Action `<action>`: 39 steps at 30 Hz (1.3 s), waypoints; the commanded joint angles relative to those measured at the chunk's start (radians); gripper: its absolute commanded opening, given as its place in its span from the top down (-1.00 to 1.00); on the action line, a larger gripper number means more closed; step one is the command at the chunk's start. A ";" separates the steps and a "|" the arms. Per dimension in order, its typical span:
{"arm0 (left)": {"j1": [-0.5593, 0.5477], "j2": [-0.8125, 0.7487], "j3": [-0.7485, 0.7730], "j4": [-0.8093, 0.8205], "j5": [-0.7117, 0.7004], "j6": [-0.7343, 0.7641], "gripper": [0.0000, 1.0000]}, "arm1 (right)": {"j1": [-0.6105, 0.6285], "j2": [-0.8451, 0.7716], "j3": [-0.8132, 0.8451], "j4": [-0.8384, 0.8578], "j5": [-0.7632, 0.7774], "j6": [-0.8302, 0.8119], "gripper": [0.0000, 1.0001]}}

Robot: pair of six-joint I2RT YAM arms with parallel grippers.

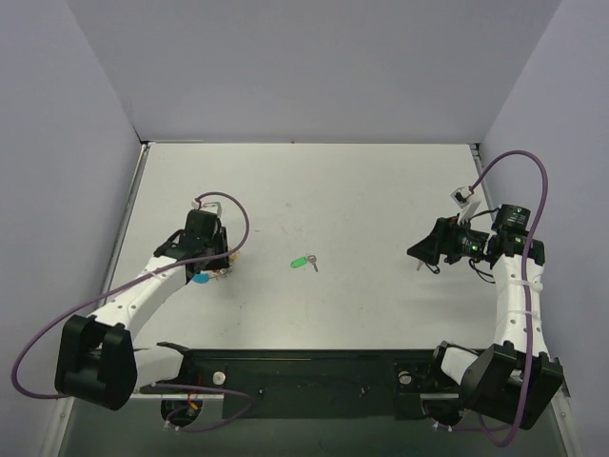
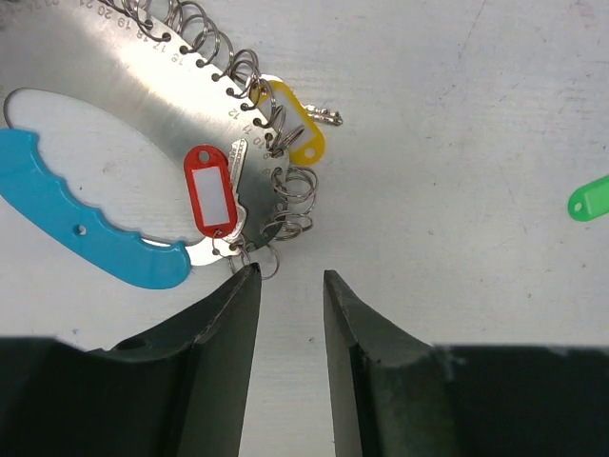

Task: Put the keys on the keyring

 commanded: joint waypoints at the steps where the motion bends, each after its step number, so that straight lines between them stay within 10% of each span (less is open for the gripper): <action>1: 0.000 -0.026 -0.014 0.035 -0.025 -0.026 0.15 | -0.006 0.013 0.003 -0.019 -0.045 -0.026 -0.32; 39: -0.048 -0.057 -0.196 0.159 -0.166 -0.431 0.23 | -0.006 0.020 0.013 -0.047 -0.045 -0.057 -0.32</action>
